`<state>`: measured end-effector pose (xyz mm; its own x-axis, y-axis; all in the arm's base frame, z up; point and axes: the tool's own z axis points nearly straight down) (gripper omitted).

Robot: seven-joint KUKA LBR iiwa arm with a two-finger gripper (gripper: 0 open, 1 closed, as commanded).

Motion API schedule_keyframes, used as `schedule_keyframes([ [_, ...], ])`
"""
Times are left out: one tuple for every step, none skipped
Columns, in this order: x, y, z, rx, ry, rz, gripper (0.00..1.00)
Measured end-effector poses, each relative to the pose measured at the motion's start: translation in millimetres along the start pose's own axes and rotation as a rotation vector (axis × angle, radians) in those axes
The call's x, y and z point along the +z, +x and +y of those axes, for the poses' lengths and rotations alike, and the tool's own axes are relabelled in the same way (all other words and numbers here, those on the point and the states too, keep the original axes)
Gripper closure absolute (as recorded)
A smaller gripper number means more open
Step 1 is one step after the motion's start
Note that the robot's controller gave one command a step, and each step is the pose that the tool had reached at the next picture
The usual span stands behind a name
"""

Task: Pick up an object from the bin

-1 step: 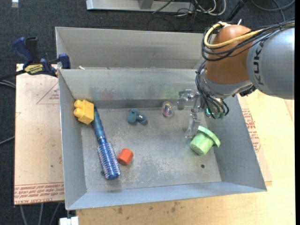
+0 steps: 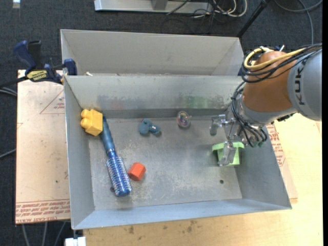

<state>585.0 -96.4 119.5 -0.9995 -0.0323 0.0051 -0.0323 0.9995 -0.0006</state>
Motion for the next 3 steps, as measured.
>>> schedule_keyframes([
  [28.6, 55.2, -40.6, -0.459, 0.000, -0.003, 0.00],
  [25.6, 52.2, -39.1, -0.462, 0.002, -0.010, 1.00],
  [-134.7, 68.6, -31.0, -0.473, 0.005, -0.015, 1.00],
])
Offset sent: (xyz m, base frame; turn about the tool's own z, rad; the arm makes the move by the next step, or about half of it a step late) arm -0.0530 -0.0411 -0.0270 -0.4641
